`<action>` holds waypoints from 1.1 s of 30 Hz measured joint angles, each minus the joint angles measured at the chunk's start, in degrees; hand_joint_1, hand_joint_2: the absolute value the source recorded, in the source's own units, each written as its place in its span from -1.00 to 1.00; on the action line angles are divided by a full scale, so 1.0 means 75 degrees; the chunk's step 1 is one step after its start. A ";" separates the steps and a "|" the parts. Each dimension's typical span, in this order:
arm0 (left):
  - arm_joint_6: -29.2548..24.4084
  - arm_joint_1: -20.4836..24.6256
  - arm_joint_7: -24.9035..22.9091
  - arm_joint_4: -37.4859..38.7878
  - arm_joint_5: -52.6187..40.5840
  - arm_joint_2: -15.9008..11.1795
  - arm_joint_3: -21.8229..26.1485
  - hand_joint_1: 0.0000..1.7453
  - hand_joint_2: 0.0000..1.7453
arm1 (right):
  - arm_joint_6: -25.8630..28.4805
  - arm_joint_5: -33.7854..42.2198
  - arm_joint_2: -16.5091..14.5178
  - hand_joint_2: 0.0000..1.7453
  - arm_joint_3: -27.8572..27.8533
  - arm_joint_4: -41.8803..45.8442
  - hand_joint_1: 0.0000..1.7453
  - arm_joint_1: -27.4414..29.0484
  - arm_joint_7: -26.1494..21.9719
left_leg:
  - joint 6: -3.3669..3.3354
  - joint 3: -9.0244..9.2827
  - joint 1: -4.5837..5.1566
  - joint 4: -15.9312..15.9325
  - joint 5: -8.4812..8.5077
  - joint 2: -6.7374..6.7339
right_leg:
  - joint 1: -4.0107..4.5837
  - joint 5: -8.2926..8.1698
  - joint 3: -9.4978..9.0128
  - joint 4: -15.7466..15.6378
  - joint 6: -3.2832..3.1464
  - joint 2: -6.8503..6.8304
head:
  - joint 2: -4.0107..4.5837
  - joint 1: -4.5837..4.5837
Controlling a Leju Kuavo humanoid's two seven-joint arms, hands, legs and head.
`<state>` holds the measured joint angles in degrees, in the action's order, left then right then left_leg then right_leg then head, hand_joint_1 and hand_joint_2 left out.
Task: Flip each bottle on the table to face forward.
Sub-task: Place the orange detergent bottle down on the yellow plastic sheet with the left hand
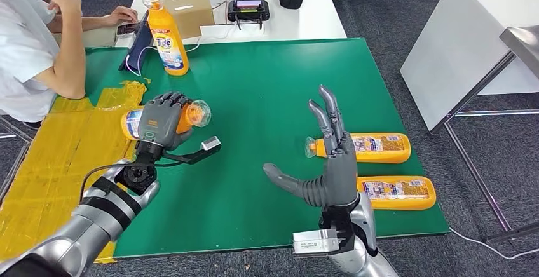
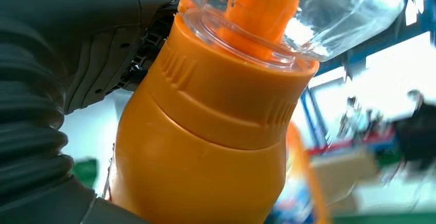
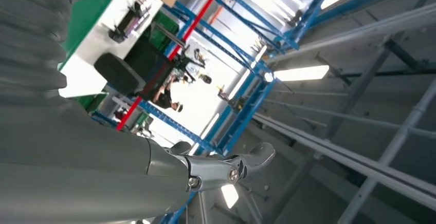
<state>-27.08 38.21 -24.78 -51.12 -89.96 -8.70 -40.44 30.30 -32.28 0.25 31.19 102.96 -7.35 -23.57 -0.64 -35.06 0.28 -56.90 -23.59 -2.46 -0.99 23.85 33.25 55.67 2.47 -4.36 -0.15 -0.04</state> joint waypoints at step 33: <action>0.1614 0.0690 0.2412 0.4016 0.2397 0.0200 0.2067 -1.00 1.00 | -0.0288 -0.0105 0.0259 1.00 -0.0426 -0.0168 -1.00 0.0095 0.0210 | 0.0001 0.0024 -0.0001 0.0003 0.0000 -0.0008 | -0.0001 -0.0001 -0.0025 0.0002 -0.0001 0.0014 | 0.0000 -0.0001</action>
<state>-14.98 43.39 -6.68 -21.00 -71.98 -7.20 -24.94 28.14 -33.07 2.20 28.00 101.70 -6.64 -22.00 -0.63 -34.88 0.27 -56.88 -23.59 -2.52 -1.00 23.85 33.06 55.68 2.46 -4.25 -0.15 -0.05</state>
